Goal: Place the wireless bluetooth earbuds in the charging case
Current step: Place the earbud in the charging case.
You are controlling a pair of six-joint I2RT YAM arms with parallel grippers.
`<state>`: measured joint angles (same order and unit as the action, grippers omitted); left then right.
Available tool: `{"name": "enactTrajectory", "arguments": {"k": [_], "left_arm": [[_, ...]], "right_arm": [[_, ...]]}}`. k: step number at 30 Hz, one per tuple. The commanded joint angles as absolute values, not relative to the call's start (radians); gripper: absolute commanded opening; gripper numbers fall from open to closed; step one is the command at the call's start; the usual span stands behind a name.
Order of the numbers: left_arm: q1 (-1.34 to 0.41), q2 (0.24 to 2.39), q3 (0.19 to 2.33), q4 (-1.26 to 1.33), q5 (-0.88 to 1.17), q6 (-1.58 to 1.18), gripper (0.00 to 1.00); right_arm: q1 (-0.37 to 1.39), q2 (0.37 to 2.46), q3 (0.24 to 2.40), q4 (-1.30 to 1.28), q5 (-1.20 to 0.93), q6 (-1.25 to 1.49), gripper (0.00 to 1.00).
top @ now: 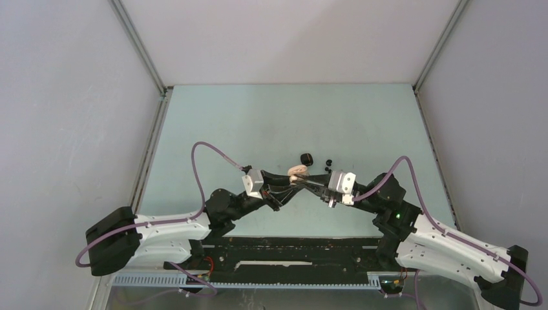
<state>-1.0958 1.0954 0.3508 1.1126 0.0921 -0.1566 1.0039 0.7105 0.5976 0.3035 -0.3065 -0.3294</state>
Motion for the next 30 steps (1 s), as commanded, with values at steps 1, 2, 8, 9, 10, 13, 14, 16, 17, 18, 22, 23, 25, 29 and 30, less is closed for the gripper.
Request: {"name": "enactTrajectory", "arguments": {"k": [1,2,8,9,10,13,14,16,17,18,22,23,25,29,30], "left_arm": [[-1.101,1.072,0.347,1.162,0.099,-0.140,0.00],[-1.101,1.071,0.347,1.162,0.100,-0.139,0.00],[-1.102,1.071,0.344,1.163,0.105,-0.138,0.00],[-1.103,1.071,0.344,1.162,0.106,-0.139,0.00],[-1.103,1.071,0.344,1.163,0.107,-0.138,0.00],[-1.103,1.071,0.342,1.162,0.110,-0.138,0.00],[-1.103,1.071,0.342,1.162,0.110,-0.138,0.00],[-1.103,1.069,0.341,1.163,0.110,-0.137,0.00],[-1.103,1.069,0.341,1.162,0.110,-0.137,0.00],[-1.103,1.069,0.339,1.163,0.109,-0.137,0.00],[-1.103,1.062,0.333,1.162,0.099,-0.135,0.00],[-1.104,1.058,0.332,1.163,0.095,-0.134,0.00],[-1.103,1.051,0.327,1.163,0.089,-0.131,0.00],[-1.103,1.042,0.320,1.162,0.081,-0.123,0.00],[-1.103,1.040,0.318,1.163,0.080,-0.122,0.00]], "right_arm": [[1.010,0.716,0.591,0.358,-0.289,-0.331,0.00],[1.011,0.719,0.590,0.360,-0.287,-0.330,0.00],[1.010,0.731,0.584,0.372,-0.271,-0.326,0.00],[1.009,0.732,0.582,0.375,-0.268,-0.325,0.00],[1.009,0.733,0.579,0.379,-0.264,-0.325,0.00],[1.010,0.737,0.572,0.385,-0.255,-0.325,0.00],[1.010,0.738,0.570,0.385,-0.255,-0.325,0.00],[1.011,0.739,0.566,0.385,-0.255,-0.326,0.00],[1.010,0.739,0.565,0.384,-0.255,-0.327,0.00],[1.010,0.741,0.563,0.382,-0.253,-0.327,0.00],[1.011,0.744,0.561,0.368,-0.257,-0.330,0.00],[1.011,0.744,0.561,0.364,-0.257,-0.332,0.00],[1.011,0.747,0.561,0.352,-0.253,-0.334,0.00],[1.010,0.752,0.561,0.322,-0.260,-0.347,0.04],[1.011,0.752,0.561,0.319,-0.259,-0.345,0.06]]}}
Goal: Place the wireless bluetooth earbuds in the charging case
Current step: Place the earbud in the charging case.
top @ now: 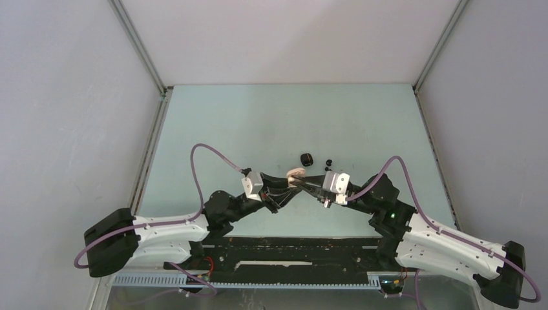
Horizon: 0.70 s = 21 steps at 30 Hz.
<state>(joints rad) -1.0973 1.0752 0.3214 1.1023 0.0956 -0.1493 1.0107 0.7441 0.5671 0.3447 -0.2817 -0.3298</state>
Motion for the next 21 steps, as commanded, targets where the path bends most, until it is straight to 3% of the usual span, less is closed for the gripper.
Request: {"name": "enactTrajectory", "arguments": {"k": [1,21], "left_arm": [[-1.103,1.040,0.317,1.163,0.078,-0.121,0.00],[-1.103,1.039,0.304,1.169,0.089,-0.128,0.00]], "right_arm": [[1.011,0.752,0.561,0.318,-0.259,-0.344,0.06],[1.010,0.756,0.592,0.233,-0.306,-0.370,0.23]]}}
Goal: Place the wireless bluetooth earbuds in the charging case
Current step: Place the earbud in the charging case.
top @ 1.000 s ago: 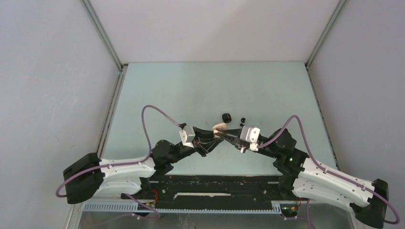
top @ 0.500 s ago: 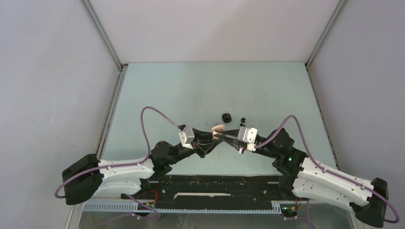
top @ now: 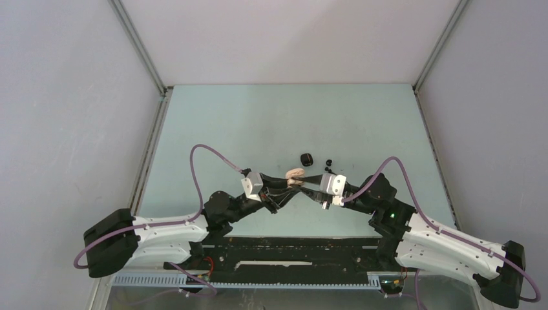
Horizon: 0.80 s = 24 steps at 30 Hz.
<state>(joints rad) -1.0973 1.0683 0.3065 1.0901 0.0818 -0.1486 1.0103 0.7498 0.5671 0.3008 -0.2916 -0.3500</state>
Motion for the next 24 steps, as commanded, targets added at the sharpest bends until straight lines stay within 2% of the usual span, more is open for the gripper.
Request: {"name": "enactTrajectory", "arguments": {"k": [1,7,13,24], "left_arm": [[-1.103,1.040,0.304,1.170,0.089,-0.127,0.00],[-1.104,1.045,0.302,1.170,0.095,-0.127,0.00],[-1.103,1.039,0.295,1.169,0.092,-0.124,0.00],[-1.103,1.062,0.296,1.170,0.100,-0.127,0.00]], "right_arm": [[1.010,0.757,0.596,0.223,-0.311,-0.372,0.23],[1.010,0.767,0.620,0.197,-0.319,-0.370,0.27],[1.010,0.770,0.687,0.124,-0.344,-0.389,0.39],[1.014,0.747,0.822,-0.047,-0.376,-0.367,0.42]]}}
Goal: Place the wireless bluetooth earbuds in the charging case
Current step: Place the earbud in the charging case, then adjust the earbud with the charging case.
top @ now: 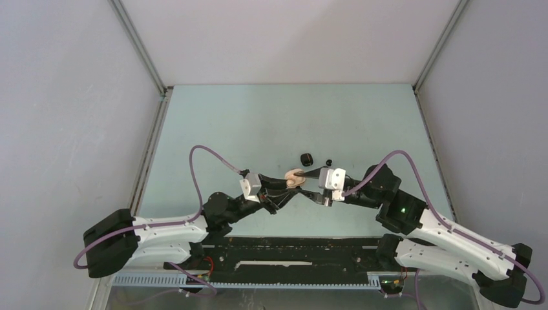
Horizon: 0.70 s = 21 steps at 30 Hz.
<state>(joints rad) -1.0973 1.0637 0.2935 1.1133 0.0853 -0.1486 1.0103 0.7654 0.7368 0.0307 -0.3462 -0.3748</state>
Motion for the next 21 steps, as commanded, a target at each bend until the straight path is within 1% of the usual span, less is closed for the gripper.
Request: {"name": "enactTrajectory", "arguments": {"k": [1,5,7,9,13,16,21], "left_arm": [[-1.103,1.065,0.296,1.169,0.102,-0.126,0.00],[-1.103,1.078,0.297,1.169,0.112,-0.117,0.00],[-1.103,1.082,0.294,1.160,0.121,-0.106,0.00],[-1.103,1.086,0.293,1.142,0.132,-0.093,0.00],[-1.103,1.095,0.292,1.109,0.158,-0.062,0.00],[-1.104,1.098,0.284,1.103,0.168,-0.043,0.00],[-1.104,1.098,0.281,1.088,0.180,-0.026,0.00]], "right_arm": [[1.015,0.747,0.837,-0.068,-0.387,-0.372,0.46],[0.994,0.778,0.913,-0.149,-0.327,-0.309,0.77],[0.948,0.831,0.988,-0.268,-0.354,-0.275,0.88],[0.906,0.884,1.060,-0.410,-0.428,-0.288,0.91],[0.878,0.952,1.135,-0.622,-0.485,-0.335,0.96],[0.855,0.979,1.144,-0.667,-0.544,-0.319,0.97],[0.839,1.011,1.143,-0.660,-0.564,-0.281,0.97]]}}
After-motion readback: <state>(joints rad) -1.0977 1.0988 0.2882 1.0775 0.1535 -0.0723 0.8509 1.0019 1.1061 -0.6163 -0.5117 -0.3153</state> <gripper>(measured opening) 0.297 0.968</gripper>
